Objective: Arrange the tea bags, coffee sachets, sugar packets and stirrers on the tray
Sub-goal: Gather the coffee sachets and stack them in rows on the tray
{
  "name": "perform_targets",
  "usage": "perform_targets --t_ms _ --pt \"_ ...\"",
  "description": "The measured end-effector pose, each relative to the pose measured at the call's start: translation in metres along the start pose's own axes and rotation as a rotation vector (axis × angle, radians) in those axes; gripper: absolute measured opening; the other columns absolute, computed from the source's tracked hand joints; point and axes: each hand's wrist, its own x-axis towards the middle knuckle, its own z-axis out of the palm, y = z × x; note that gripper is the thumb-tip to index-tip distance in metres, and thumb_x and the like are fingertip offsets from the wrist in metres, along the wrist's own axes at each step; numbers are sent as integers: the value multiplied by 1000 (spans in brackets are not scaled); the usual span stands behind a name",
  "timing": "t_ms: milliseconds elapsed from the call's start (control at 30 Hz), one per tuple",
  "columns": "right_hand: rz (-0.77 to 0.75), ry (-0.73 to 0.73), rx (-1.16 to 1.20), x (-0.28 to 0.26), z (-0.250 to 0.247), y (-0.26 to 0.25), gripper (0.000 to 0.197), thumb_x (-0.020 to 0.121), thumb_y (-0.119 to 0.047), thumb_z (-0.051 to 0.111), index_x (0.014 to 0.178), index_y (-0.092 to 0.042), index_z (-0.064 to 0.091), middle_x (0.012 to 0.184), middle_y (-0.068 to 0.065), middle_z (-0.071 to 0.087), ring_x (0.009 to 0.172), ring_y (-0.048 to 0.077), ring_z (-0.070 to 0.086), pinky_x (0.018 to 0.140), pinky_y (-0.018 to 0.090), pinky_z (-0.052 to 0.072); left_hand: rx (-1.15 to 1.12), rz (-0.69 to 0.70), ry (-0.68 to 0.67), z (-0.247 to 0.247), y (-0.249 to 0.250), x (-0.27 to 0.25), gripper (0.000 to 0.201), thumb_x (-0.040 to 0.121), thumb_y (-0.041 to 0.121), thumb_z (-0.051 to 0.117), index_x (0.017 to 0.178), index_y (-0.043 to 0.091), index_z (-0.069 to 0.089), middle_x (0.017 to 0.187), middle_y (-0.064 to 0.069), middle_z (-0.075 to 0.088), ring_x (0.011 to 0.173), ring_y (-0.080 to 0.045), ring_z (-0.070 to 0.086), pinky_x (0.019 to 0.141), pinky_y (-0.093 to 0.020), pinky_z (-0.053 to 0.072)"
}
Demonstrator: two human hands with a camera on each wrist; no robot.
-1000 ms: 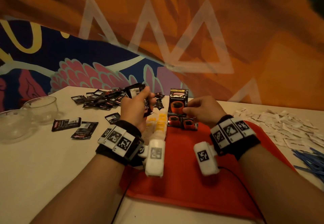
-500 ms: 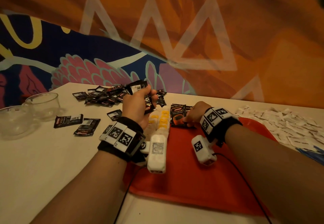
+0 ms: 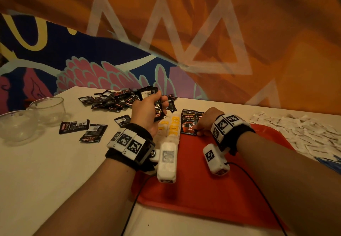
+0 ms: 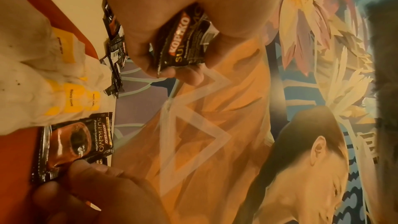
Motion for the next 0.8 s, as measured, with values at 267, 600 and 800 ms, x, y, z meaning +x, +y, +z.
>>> perform_targets --t_ms 267,600,800 --pt "-28 7 134 6 -3 9 21 82 -12 78 99 -2 69 83 8 76 86 19 74 90 39 58 45 19 18 0 -3 2 20 94 15 65 110 3 69 83 -5 72 69 -14 66 67 -30 50" --pt "-117 -14 182 7 -5 17 16 81 -4 73 96 -3 66 83 11 70 67 18 69 54 23 54 23 7 -4 0 -3 -1 20 95 15 64 111 4 68 79 -4 70 66 -14 64 65 -29 49" --pt "-137 2 251 1 -11 17 23 80 -5 74 101 2 70 83 14 73 74 23 71 70 33 62 -28 -54 -81 0 -1 -5 30 99 24 44 111 5 64 79 -6 68 65 -16 63 53 -25 48"
